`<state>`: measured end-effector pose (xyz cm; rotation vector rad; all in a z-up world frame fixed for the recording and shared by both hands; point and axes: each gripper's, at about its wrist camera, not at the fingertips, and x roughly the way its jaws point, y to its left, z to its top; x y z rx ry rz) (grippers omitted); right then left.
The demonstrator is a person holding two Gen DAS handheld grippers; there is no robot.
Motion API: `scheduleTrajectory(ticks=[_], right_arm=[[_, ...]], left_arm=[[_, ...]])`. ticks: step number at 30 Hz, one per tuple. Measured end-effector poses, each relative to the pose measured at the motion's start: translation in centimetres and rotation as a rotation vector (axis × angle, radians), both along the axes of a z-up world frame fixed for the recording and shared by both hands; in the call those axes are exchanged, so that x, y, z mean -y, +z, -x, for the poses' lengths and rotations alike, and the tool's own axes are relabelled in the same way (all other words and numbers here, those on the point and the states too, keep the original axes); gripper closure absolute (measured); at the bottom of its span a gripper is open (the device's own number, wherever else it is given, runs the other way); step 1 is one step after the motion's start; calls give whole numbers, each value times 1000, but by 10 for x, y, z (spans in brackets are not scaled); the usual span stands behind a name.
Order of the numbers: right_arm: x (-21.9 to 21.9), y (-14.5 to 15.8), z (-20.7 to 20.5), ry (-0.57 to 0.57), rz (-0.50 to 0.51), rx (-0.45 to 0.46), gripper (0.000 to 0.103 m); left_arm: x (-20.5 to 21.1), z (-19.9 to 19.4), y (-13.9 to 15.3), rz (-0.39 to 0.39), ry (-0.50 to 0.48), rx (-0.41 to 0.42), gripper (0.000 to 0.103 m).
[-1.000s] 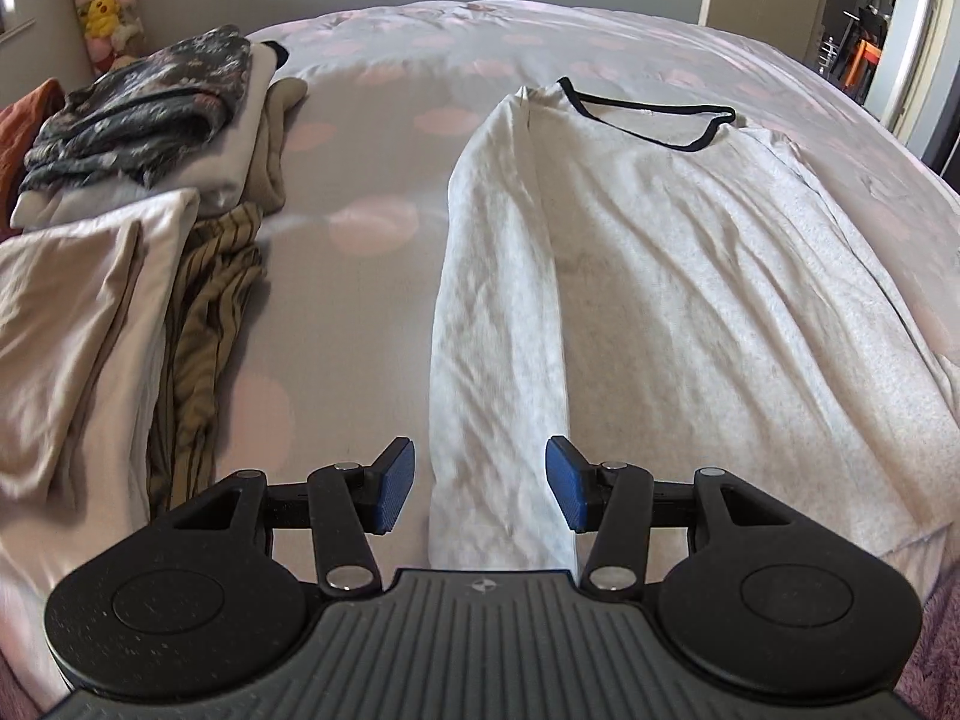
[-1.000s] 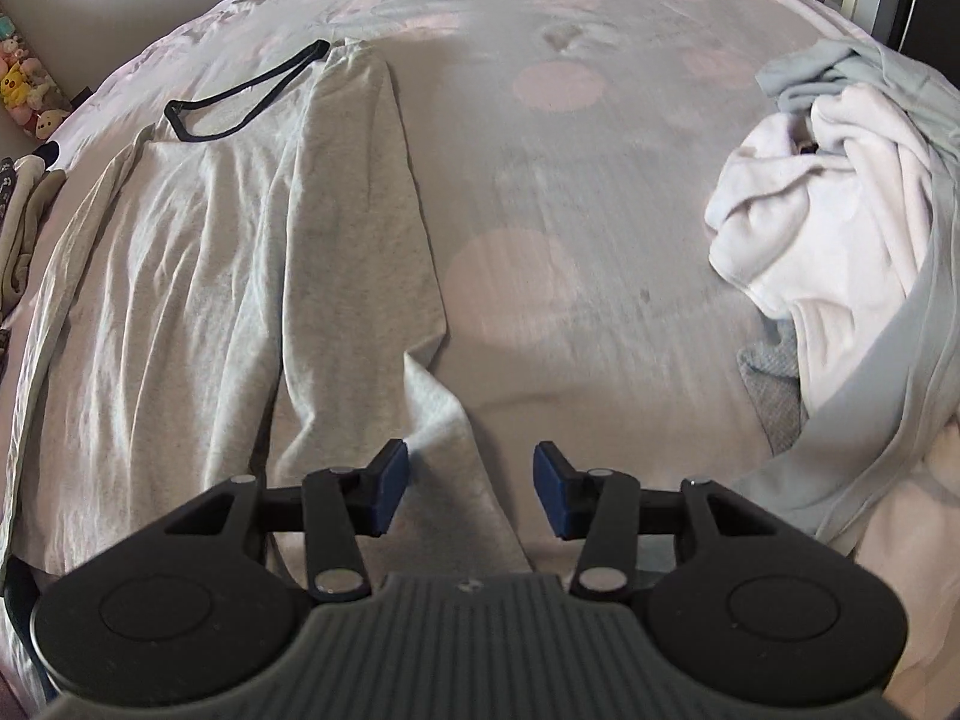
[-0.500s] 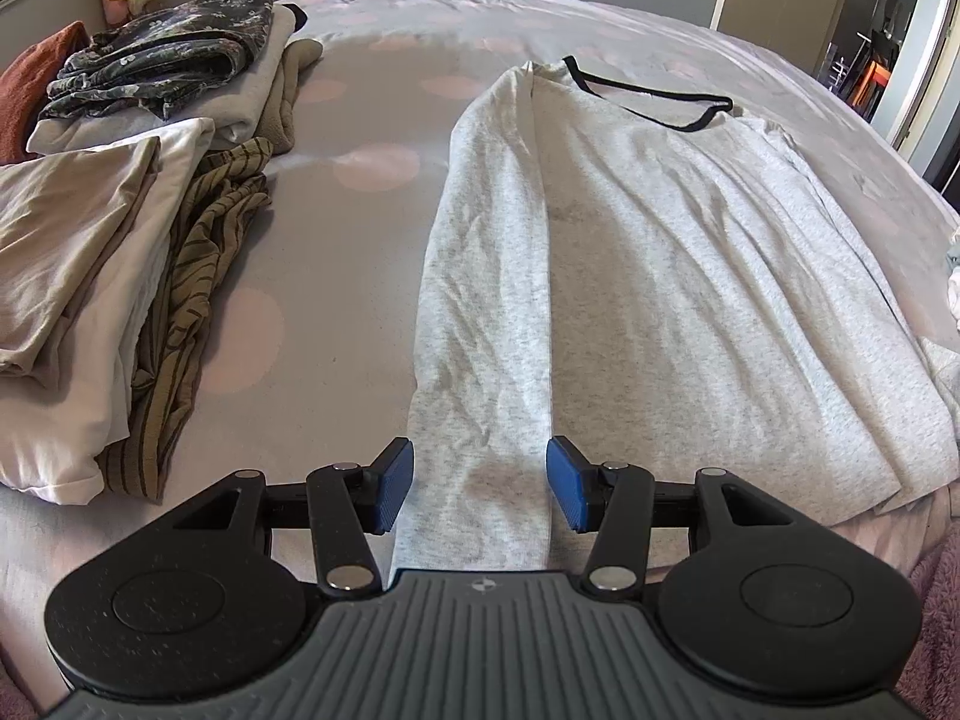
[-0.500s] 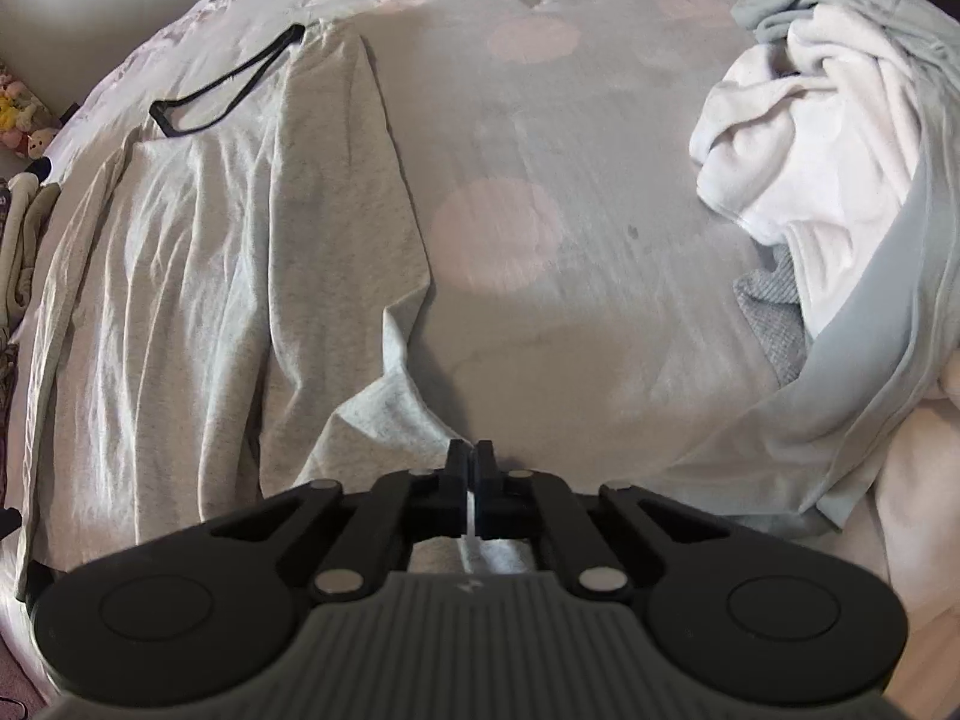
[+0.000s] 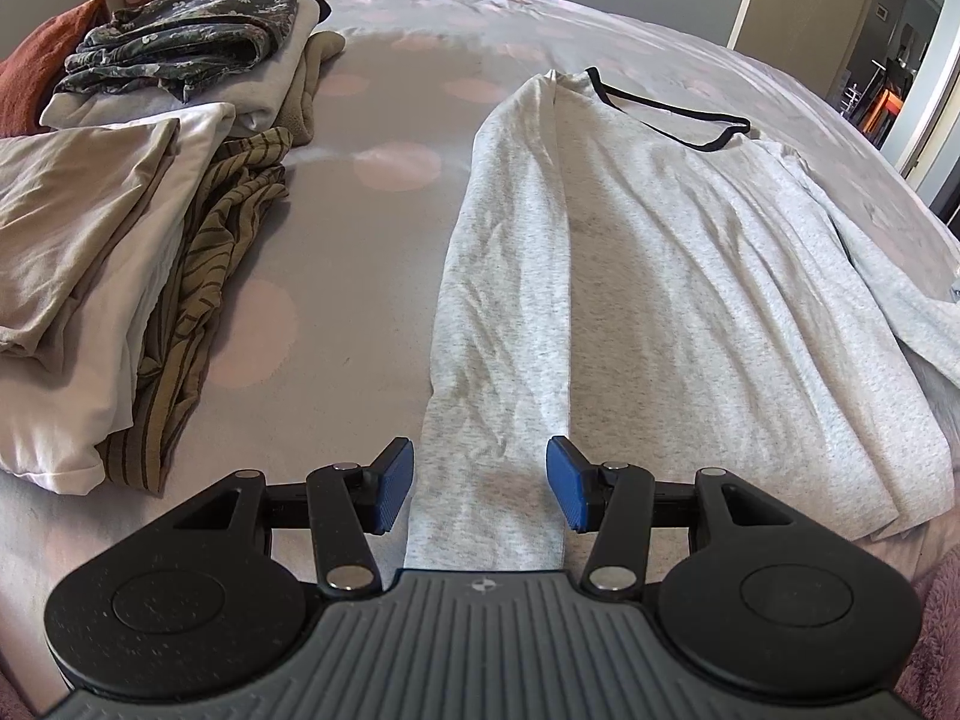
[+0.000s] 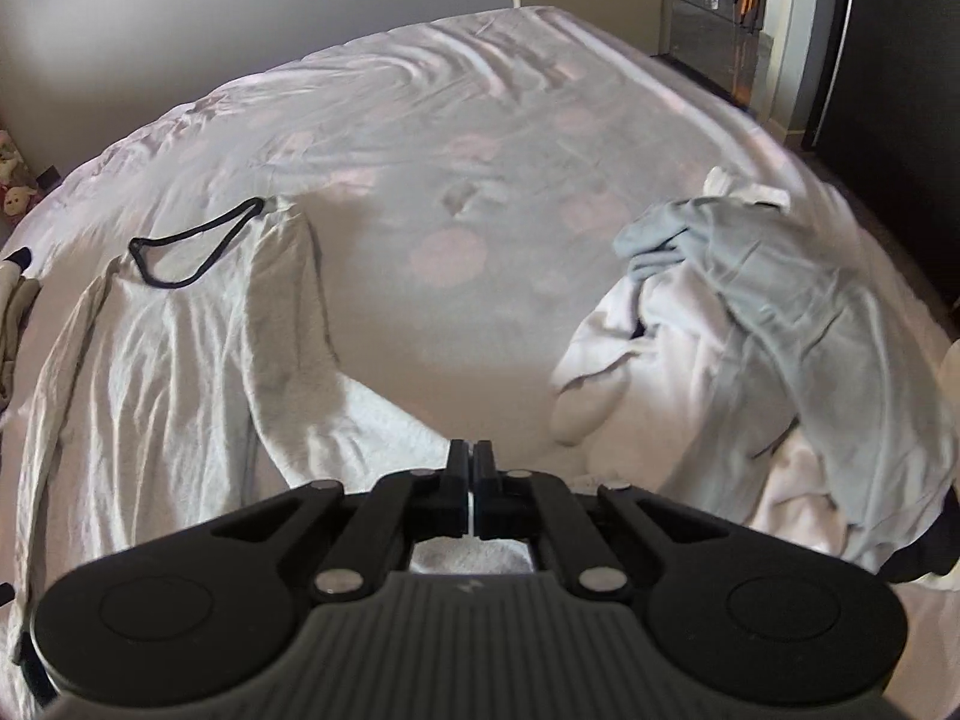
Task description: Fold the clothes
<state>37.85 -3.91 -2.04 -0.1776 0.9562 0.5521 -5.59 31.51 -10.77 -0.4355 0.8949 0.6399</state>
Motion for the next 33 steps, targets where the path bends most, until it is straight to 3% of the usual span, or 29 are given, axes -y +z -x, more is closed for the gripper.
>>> scheduleTrajectory(ticks=[9,15,20,24,26,28,33], right_arm=[[29,39,-70,-170,67,143,102],[29,13,-118,-254,177,172,102],[24,-13,-131,-264,192,141,98],[21,-8,-113,-245,169,232,91],[17,-2,-94,-215,116,281,75],[9,2,-67,-166,45,310,72],[-21,-13,2,-40,-131,272,66]], left_arm=[[-7,-2,-6,15,28,-17,56],[-11,-1,-5,21,33,-31,56],[-11,-2,0,35,18,-23,56],[-3,-9,0,37,-33,-12,55],[1,-14,-4,35,-54,-22,55],[6,-18,-7,30,-70,-34,55],[21,-24,-15,-50,-107,-100,55]])
